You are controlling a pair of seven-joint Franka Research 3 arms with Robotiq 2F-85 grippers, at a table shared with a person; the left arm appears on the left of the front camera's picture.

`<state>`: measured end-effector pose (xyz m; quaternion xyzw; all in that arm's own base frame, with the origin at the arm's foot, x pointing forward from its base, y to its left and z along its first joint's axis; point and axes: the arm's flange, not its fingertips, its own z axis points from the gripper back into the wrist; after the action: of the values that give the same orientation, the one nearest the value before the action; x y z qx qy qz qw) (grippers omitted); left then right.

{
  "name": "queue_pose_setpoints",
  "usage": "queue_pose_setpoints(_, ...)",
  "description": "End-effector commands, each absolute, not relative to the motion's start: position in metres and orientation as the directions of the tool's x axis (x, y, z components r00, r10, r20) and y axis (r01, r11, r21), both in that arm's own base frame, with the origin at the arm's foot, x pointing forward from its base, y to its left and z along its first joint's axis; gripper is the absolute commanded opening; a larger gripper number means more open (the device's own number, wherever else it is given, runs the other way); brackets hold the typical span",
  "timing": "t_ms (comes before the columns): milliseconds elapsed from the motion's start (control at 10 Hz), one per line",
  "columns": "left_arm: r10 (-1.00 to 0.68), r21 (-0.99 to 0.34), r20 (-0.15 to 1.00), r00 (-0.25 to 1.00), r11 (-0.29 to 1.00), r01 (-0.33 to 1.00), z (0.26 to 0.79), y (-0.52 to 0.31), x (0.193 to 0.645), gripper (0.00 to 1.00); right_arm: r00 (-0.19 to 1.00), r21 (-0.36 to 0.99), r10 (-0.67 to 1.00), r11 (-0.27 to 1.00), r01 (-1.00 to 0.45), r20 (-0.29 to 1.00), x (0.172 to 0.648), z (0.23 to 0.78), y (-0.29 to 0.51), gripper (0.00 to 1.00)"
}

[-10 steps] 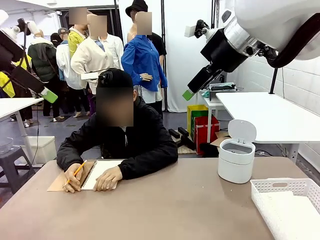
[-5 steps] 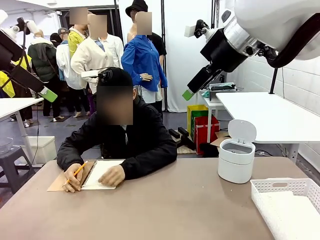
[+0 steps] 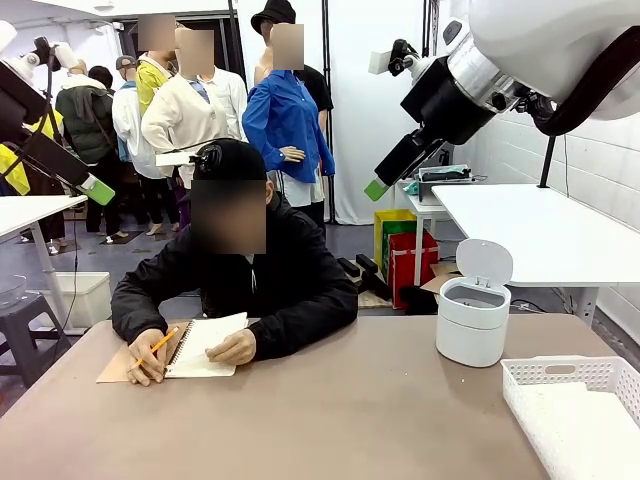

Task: Sort the paper based on its condition.
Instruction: If a person hands you a paper, place it in the Organizing basket , and if it's crumpled, put it in the Trash can.

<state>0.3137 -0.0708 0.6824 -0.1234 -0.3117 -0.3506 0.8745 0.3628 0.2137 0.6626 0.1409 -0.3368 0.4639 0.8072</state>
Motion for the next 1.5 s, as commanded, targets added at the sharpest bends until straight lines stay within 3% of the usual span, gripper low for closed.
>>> queue_pose_setpoints(0, -0.514, -0.022, 0.594, 0.618, 0.758, 0.652, 0.6819, -0.0675, 0.3144, 1.00, 0.345, -0.083, 0.652, 0.532, -0.843, 0.675, 0.3625, 0.6629, 0.2135, 1.00)
queue_pose_setpoints(1400, -0.503, -0.036, 0.603, 0.619, 0.758, 0.651, 0.6767, -0.0627, 0.3160, 1.00, 0.345, -0.083, 0.652, 0.532, -0.843, 0.675, 0.3625, 0.6629, 0.2135, 1.00)
